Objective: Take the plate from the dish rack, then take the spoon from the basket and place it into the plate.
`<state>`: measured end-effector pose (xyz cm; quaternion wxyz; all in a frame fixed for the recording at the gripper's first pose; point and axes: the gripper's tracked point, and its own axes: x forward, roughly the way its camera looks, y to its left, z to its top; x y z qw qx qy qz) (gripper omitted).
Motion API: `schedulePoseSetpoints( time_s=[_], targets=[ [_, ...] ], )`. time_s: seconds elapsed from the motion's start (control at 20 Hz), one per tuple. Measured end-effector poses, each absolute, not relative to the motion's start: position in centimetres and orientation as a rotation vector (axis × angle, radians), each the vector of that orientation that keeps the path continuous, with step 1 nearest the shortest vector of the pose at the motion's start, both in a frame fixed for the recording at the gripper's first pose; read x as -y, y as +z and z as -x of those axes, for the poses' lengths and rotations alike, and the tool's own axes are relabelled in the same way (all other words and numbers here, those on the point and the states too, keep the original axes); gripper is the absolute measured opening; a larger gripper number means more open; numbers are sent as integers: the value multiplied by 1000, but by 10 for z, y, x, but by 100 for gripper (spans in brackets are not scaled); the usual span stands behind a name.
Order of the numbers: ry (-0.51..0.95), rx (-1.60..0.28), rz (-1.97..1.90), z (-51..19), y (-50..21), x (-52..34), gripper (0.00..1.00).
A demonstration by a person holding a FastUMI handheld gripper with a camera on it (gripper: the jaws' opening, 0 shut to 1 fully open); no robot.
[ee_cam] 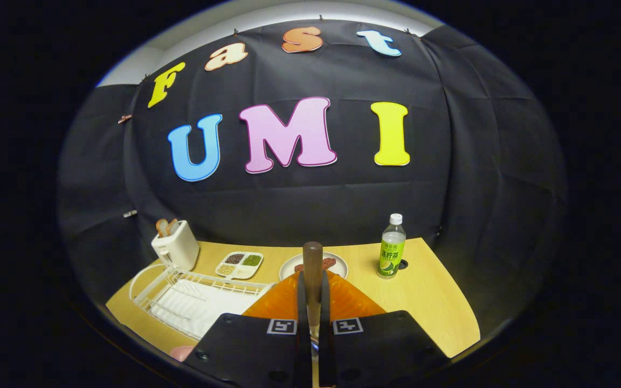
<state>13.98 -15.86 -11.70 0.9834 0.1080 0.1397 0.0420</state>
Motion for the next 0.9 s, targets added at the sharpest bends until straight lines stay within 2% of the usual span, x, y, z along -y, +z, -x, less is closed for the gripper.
schedulePoseSetpoints(
  time_s=[0.35, 0.65, 0.9],
  targets=[
    [108, -323, -335, -54, -106, 76, 9],
    [180, -425, -411, -10, -162, -19, 9],
    [212, -507, -406, 8, -220, -66, 9]
  ],
)
